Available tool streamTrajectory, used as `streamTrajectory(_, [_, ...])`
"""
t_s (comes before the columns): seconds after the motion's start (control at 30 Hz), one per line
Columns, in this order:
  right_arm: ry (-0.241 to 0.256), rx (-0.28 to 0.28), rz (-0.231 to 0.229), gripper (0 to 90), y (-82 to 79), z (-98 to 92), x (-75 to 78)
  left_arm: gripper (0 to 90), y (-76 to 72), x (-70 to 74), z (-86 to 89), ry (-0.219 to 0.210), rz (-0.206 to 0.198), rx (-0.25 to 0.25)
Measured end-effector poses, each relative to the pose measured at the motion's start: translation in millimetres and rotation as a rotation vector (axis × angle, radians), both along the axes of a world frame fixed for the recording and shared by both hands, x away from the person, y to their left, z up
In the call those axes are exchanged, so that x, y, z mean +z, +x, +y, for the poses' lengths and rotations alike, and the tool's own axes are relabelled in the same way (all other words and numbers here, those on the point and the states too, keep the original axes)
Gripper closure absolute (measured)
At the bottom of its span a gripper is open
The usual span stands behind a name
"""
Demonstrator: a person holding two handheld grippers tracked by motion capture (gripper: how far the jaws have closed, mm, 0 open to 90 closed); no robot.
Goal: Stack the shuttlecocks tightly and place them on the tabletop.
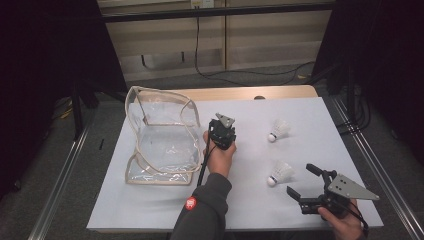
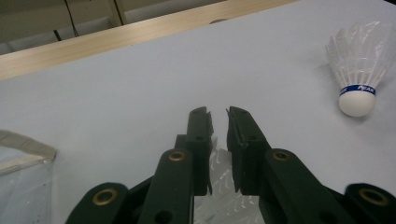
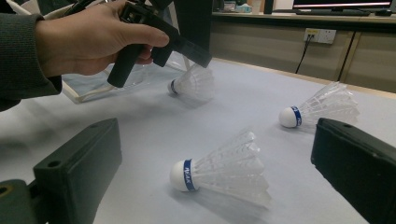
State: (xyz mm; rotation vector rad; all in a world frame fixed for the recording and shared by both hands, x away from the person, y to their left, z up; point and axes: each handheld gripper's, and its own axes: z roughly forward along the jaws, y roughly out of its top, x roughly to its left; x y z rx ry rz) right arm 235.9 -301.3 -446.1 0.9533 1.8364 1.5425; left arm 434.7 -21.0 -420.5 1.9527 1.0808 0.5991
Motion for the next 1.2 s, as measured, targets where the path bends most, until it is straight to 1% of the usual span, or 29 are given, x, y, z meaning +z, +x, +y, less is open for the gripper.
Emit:
streamTrajectory(0.13, [-0.001,0.001,-0.001,1.4,-0.2,0.2,0.1,78.8,-0.7,-0.6,-1.1,-0.011,0.013,-0.007])
streamTrajectory(0.17, [-0.001,0.001,-0.002,1.4,-0.1,0.2,0.0,78.8,-0.8,-0.8,-1.4,-0.007,0.009,-0.011])
streamTrajectory(0.23, [0.000,0.000,0.001,1.4,-0.1,0.1,-0.1,78.7,-0.9,-1.6,-2.4,-0.001,0.015,-0.018])
streamTrajectory(0.33, [0.000,0.002,-0.003,1.4,-0.2,0.3,0.2,78.1,-1.0,-1.8,-3.1,-0.007,0.016,-0.021])
streamTrajectory(0.43, [0.000,0.001,0.000,1.4,-0.3,0.3,0.0,78.1,-1.9,-1.2,-3.1,0.003,0.019,-0.026])
streamTrajectory(0.47, [-0.001,0.002,-0.001,1.4,-0.3,0.3,0.1,78.1,-2.0,-1.2,-2.9,0.005,0.014,-0.025])
streamTrajectory(0.53, [0.000,0.002,-0.002,1.4,-0.2,0.3,0.2,77.8,-1.8,-1.3,-2.1,0.002,0.016,-0.023])
streamTrajectory(0.57, [-0.001,0.001,-0.001,1.4,-0.2,0.2,0.1,77.3,-1.6,-0.8,-1.4,0.006,0.013,-0.024])
streamTrajectory(0.7, [0.000,0.002,-0.001,1.4,-0.2,0.5,0.1,75.5,-1.8,0.0,-1.3,-0.010,0.014,-0.031])
streamTrajectory(0.77, [-0.002,0.000,0.002,1.4,-0.3,0.7,0.0,74.6,-1.9,0.0,-1.3,-0.008,0.019,-0.033])
streamTrajectory(0.9, [-0.001,0.002,0.001,1.5,-0.4,0.8,0.2,73.0,-1.9,-0.1,-1.5,-0.016,0.016,-0.036])
streamTrajectory(1.0, [0.000,0.002,0.001,1.4,-0.3,0.8,0.1,71.3,-2.2,0.8,-1.7,-0.009,0.012,-0.032])
streamTrajectory(1.13, [-0.001,0.002,-0.002,1.4,-0.1,0.5,0.2,68.5,-2.3,1.2,-2.0,-0.024,0.005,-0.034])
streamTrajectory(1.2, [0.000,0.000,-0.001,1.4,-0.1,0.3,0.2,66.7,-2.1,1.8,-1.3,-0.024,0.005,-0.033])
